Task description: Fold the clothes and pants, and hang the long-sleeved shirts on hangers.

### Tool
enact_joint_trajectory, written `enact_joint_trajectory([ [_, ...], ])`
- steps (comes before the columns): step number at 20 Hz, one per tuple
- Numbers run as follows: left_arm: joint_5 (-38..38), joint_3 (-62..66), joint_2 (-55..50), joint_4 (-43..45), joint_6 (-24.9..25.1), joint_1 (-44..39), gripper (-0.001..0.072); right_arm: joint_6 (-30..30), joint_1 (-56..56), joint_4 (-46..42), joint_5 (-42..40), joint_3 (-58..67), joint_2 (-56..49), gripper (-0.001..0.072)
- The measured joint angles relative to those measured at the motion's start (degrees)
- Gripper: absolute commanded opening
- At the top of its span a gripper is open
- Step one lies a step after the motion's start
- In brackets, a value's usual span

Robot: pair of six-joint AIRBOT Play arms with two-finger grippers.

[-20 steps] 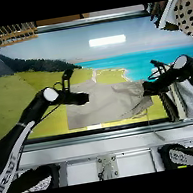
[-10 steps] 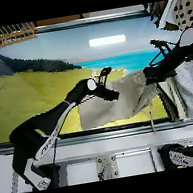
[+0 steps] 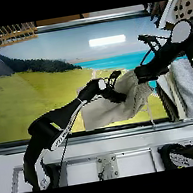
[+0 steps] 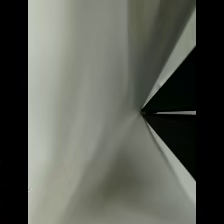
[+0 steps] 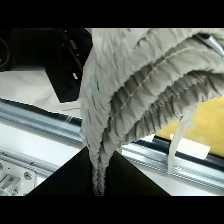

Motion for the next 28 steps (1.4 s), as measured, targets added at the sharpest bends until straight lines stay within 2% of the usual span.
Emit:
enact_joint_trajectory([
  [5,-1.0,0.3,3.5,0.2,-0.7,3.9,0.0003,1.0,2.7,0.0,0.1,1.0,0.0,0.0015],
  [12,-4.0,0.3,11.8,3.7,-0.9,15.2,0.0003,3.5,10.0,0.1,-3.0,1.2,-1.1,0.0015],
  [18,-7.5,0.3,17.4,4.7,-0.9,25.7,0.0003,5.2,20.0,2.2,-11.1,1.2,-6.0,0.0015],
  [23,-9.7,0.3,21.7,5.0,-0.8,33.3,0.0003,6.6,28.4,4.0,-22.2,1.2,-13.5,0.0025],
  [24,-10.2,0.3,22.5,5.0,-0.8,34.6,0.0003,6.6,29.9,4.2,-24.9,1.2,-15.2,0.0099],
  [25,-10.6,0.3,23.1,5.0,-0.8,35.8,0.0003,6.8,31.5,4.4,-28.1,1.2,-17.1,0.0423],
  [26,-11.0,0.3,23.9,5.0,-0.8,37.0,0.0003,6.8,33.0,4.8,-31.2,1.2,-18.8,0.0706],
  [28,-11.6,0.3,25.3,5.0,-0.8,39.0,0.0003,4.7,35.6,7.3,-37.4,1.2,-21.9,0.0709],
])
